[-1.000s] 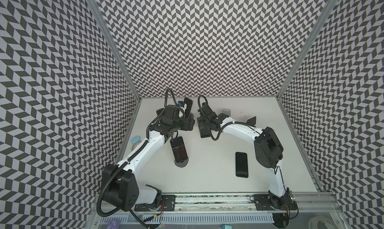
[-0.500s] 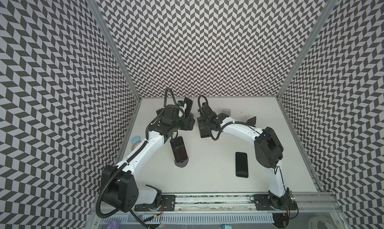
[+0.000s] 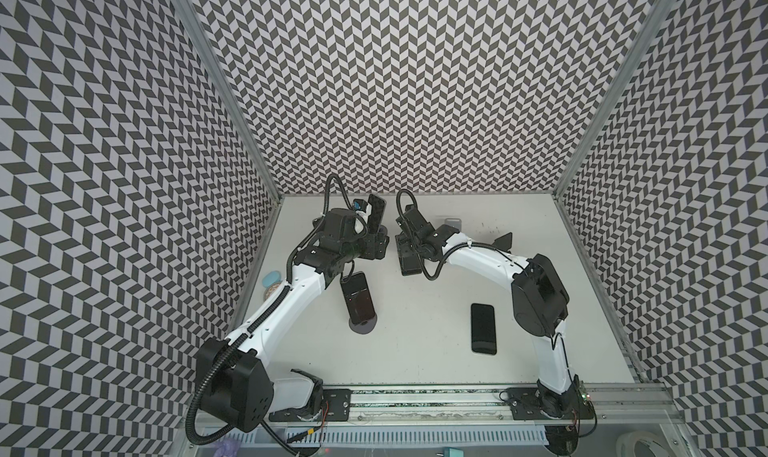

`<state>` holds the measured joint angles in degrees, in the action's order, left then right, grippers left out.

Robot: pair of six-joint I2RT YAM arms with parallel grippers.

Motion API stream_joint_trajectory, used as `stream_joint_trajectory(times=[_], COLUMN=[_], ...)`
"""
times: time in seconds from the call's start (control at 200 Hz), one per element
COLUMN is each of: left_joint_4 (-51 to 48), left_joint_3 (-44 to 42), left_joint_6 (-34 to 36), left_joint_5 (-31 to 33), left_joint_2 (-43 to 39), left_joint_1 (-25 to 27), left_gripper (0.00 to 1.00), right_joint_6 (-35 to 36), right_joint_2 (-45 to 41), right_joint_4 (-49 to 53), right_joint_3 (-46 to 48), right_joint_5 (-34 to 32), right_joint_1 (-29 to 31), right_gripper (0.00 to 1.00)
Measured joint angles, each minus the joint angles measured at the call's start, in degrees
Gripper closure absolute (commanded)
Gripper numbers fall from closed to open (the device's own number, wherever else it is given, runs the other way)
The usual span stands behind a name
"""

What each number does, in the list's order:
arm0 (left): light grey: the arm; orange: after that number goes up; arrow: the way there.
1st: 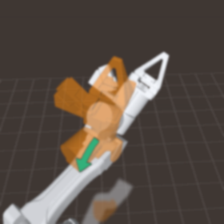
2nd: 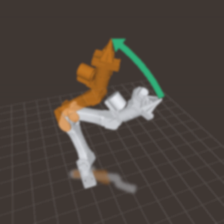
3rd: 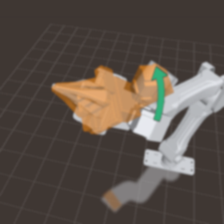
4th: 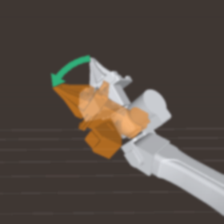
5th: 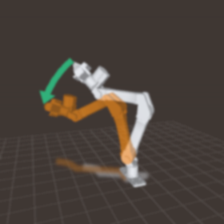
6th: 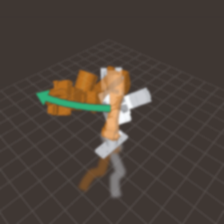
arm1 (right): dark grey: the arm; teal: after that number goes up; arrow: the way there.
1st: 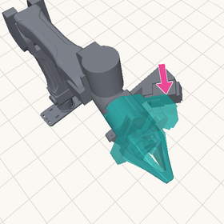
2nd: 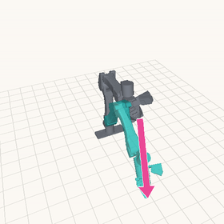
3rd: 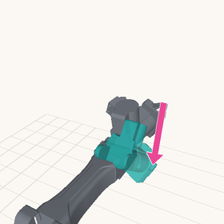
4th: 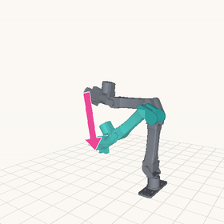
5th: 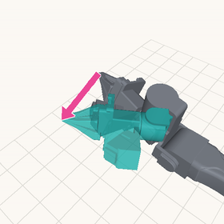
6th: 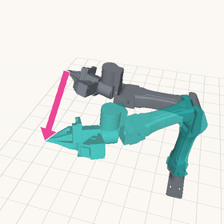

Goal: Remove the phone from the phone stand
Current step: 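Lift the purple-edged phone up off the black stand with the right gripper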

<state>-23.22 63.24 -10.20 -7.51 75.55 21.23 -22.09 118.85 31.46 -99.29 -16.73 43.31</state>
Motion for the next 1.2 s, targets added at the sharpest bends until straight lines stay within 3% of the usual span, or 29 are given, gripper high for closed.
stream_joint_trajectory(times=[1.202], left_joint_4=[0.0], left_joint_3=[-1.3], left_joint_6=[-1.9], left_joint_5=[-1.2], left_joint_2=[-3.8], left_joint_1=[0.0], left_gripper=[0.15], right_joint_6=[-0.5], right_joint_2=[-4.9], right_joint_4=[4.3], right_joint_3=[-1.3], right_joint_5=[1.1], right_joint_1=[0.0], right_gripper=[0.38])
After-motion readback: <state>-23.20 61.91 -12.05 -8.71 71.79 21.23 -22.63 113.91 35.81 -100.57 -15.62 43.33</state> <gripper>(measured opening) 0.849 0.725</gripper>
